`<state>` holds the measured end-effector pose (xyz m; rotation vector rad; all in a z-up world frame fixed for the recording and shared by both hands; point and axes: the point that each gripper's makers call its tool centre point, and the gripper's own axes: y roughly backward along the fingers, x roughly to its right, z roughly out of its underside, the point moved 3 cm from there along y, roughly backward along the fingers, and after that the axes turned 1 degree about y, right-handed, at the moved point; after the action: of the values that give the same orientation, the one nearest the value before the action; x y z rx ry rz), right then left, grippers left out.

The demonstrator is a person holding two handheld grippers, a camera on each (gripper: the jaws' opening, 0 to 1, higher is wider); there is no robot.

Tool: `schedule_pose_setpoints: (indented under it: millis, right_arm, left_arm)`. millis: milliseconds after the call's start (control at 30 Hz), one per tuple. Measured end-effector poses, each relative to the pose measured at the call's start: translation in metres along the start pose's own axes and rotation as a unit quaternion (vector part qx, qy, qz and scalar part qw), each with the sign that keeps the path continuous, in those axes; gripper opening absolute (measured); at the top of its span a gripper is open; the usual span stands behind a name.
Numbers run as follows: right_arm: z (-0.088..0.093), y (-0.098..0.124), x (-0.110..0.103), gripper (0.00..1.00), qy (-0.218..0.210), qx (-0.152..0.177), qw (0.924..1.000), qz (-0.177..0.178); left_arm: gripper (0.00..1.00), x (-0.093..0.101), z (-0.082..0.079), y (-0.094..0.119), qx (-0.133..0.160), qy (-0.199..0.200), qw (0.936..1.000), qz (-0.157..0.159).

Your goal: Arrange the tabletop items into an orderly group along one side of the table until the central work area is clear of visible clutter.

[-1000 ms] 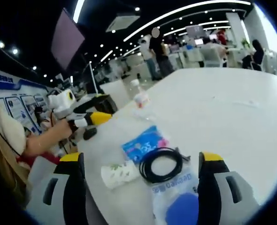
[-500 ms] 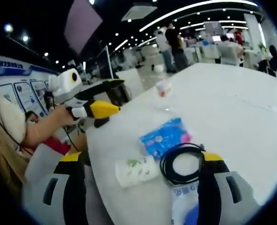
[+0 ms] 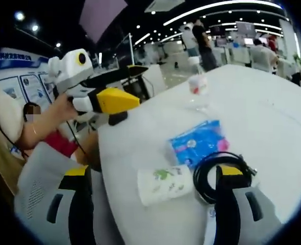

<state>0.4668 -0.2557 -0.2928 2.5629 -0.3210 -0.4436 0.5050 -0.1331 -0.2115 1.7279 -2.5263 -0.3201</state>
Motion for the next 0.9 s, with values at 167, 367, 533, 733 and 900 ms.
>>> schedule_pose_setpoints:
  millis: [167,367,533,733,900]
  right_arm:
    - [0.011,-0.012,0.000,0.99,0.020,-0.024,0.9994,0.018]
    - [0.022,-0.020,0.008,0.99,0.025,-0.045,0.9976,0.046]
    - [0.026,-0.027,0.011,0.92,0.025,-0.044,0.9972,0.055]
    - [0.030,-0.033,0.010,0.88,0.023,-0.046,0.9971,0.057]
    - [0.035,-0.036,0.011,0.82,0.037,-0.057,0.9959,0.059]
  left_arm:
    - [0.99,0.002,-0.003,0.004,0.006,-0.002,1.0000,-0.001]
    - [0.99,0.006,-0.002,0.006,0.000,-0.014,0.9999,0.005]
    - [0.99,0.007,0.000,0.008,-0.002,-0.012,0.9999,0.007]
    - [0.99,0.010,0.001,0.011,-0.005,-0.012,0.9998,0.012]
    - [0.99,0.013,0.000,0.015,0.007,-0.009,0.9998,0.017]
